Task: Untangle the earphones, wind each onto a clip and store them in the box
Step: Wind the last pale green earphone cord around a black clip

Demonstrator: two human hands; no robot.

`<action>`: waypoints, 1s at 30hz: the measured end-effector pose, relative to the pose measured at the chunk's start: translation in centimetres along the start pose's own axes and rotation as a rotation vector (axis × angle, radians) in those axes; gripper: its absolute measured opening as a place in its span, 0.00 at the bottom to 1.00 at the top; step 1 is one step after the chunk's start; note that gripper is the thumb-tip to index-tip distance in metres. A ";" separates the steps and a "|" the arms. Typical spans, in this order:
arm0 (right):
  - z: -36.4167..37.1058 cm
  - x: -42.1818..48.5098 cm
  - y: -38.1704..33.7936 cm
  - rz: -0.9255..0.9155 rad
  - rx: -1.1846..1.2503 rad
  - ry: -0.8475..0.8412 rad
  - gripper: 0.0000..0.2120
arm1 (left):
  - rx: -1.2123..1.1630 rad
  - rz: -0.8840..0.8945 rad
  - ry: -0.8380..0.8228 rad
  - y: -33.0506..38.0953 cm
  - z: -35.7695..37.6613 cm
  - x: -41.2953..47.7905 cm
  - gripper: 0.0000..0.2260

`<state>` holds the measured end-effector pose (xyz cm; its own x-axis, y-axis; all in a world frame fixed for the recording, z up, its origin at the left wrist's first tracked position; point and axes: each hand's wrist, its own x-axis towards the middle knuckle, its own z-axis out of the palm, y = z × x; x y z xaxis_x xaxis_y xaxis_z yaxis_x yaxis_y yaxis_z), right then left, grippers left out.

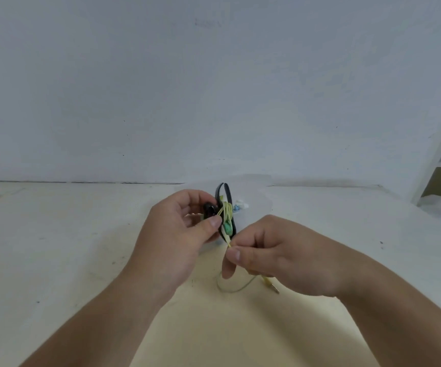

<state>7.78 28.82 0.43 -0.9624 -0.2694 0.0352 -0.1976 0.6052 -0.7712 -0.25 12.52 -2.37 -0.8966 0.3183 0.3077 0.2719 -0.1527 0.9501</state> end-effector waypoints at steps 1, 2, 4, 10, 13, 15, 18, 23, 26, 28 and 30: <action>0.1 0.0 -0.2 -0.008 -0.027 -0.006 0.15 | 0.074 0.042 0.007 -0.2 0.0 0.0 0.10; 0.1 0.0 -0.3 -0.014 -0.057 -0.004 0.15 | 0.137 0.079 0.005 -0.3 0.0 -0.1 0.12; 0.0 -0.2 -0.5 -0.033 -0.097 0.039 0.15 | 0.228 0.129 -0.033 -0.5 0.0 -0.1 0.15; -1.7 -0.5 -0.3 -0.006 -0.209 0.470 0.10 | 0.289 0.135 -0.211 -0.4 -0.1 -0.2 0.16; -2.4 -0.6 0.0 0.006 -0.205 0.606 0.10 | 0.234 0.109 -0.260 -0.3 -0.1 -0.2 0.11; -2.5 -0.5 0.3 0.012 -0.227 0.631 0.09 | 0.212 0.093 -0.292 -0.1 -0.1 -0.1 0.09; -2.4 -0.4 0.4 0.007 -0.241 0.628 0.09 | 0.162 0.066 -0.357 0.0 -0.4 -0.2 0.10; -2.3 -0.1 0.3 0.053 -0.152 0.519 0.09 | 0.025 0.054 -0.438 0.8 -0.3 -0.5 0.08; -1.0 0.4 0.4 0.083 -0.056 0.330 0.15 | -0.158 0.039 -0.361 0.8 -0.2 -0.5 0.09; -0.1 0.7 0.4 0.066 0.038 0.271 0.14 | -0.264 -0.010 -0.279 0.6 0.0 -0.4 0.10; 0.2 0.8 0.4 0.052 0.104 0.256 0.15 | -0.315 -0.058 -0.224 0.5 0.2 -0.4 0.10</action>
<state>6.97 28.68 0.01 -0.9892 -0.0340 0.1428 -0.1390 0.5299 -0.8366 0.25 12.48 -2.01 -0.7994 0.5261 0.2901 0.0711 -0.3966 0.9152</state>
